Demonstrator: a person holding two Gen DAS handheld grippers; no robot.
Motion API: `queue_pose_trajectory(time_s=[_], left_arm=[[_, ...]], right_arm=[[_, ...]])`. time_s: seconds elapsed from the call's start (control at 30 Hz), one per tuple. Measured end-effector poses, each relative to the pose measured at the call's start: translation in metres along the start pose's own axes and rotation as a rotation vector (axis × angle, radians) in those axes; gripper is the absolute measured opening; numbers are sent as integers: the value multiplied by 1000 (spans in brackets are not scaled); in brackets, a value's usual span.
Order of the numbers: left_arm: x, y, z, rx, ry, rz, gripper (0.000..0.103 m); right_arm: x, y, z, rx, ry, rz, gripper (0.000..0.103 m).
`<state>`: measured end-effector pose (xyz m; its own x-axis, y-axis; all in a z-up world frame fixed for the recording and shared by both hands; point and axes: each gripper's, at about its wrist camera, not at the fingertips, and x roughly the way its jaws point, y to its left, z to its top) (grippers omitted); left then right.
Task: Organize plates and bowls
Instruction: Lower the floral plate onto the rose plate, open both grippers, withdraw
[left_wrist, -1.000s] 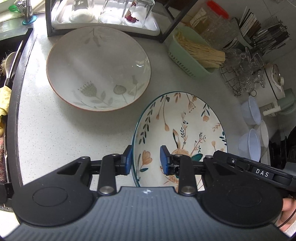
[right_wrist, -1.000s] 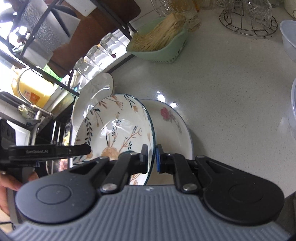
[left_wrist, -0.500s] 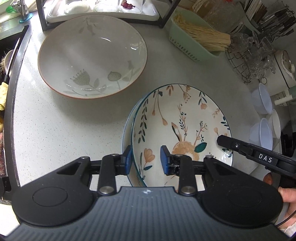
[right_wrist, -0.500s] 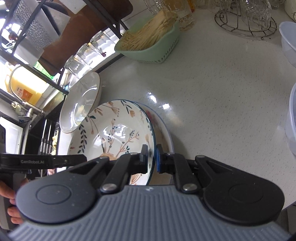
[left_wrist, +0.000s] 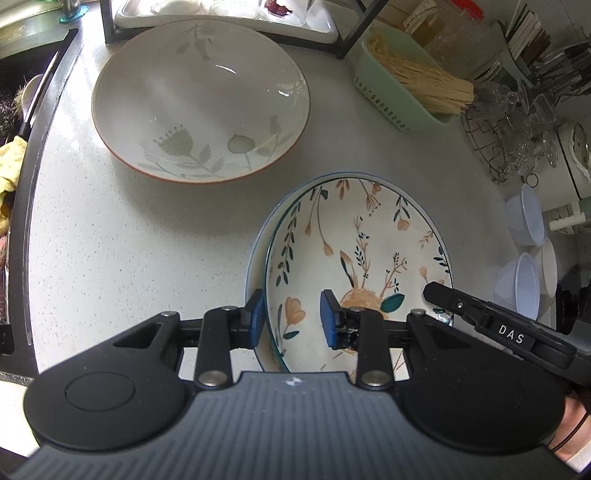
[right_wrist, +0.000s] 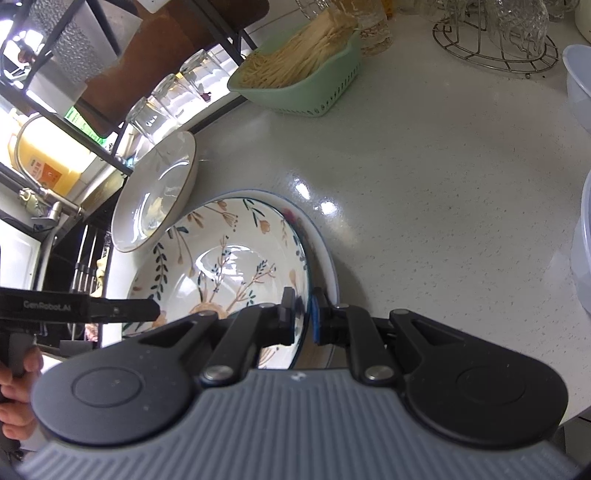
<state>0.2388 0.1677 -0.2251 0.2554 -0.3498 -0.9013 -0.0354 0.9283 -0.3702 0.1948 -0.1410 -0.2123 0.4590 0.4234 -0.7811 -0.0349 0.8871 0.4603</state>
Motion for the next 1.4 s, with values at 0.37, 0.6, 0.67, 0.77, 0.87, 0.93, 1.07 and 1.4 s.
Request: queue_pose_trajectory(time_s=[0.37,0.6,0.67,0.77,0.87,0.93,1.07,1.4], left_arm=[[-9,15,-1,-146,9,-64,35],[-16,18,0,-193,37,-67,35],[-20,18,0,-202,42,-52,35],[-23,19,-1,-210,39,-60,35],[-25,17,-1,-198,34,-42,35],[-27,14,1,-186,19,-38,35],[-37,3,4,-133,-24,-8,35],[-67,-39,6,17,-149,59,35]], right_arm=[[7,-1,0,18,-4,16,12],[10,-1,-3,40,-29,30,13],[10,-1,-4,40,-36,28,12],[8,-1,0,28,-62,18,11],[7,-4,3,40,-70,29,11],[7,-1,4,24,-71,17,11],[3,10,5,-41,-92,-33,11],[-22,32,5,-225,-211,-163,12]])
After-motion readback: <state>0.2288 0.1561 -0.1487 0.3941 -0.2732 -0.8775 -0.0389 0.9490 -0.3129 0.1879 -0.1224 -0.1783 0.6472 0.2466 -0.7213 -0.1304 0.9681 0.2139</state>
